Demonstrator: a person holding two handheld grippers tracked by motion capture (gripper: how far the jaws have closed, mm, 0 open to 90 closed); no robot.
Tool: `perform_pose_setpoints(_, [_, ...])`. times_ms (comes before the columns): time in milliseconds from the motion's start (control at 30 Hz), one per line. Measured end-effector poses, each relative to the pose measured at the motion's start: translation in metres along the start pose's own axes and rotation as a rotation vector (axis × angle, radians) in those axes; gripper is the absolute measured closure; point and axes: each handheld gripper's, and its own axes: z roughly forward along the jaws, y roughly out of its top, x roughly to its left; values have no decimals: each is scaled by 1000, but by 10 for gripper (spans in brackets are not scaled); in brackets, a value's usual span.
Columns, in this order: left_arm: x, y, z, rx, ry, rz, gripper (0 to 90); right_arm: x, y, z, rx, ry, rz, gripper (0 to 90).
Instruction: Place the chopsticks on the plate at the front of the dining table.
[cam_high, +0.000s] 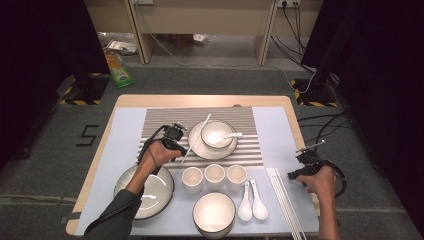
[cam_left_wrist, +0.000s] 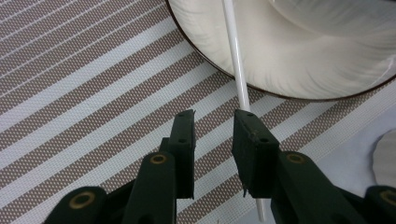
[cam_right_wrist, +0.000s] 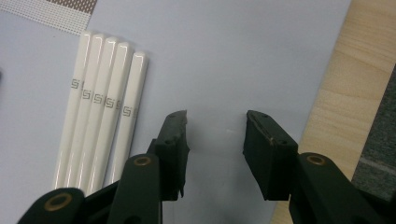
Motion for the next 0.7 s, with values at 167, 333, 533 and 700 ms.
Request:
perform_pose_setpoints(167, [-7,-5,1,11,-25,22,692,-1,0,0,1,9,4,591])
perform_pose_setpoints(333, [-13,-4,2,15,-40,31,691,-3,-2,0,-12,17,8,593])
perform_pose_setpoints(533, [-19,-4,7,22,-53,28,691,-2,-1,0,-7,17,9,593])
perform_pose_setpoints(700, [-25,-3,8,30,-69,41,691,-3,-1,0,-11,18,9,593])
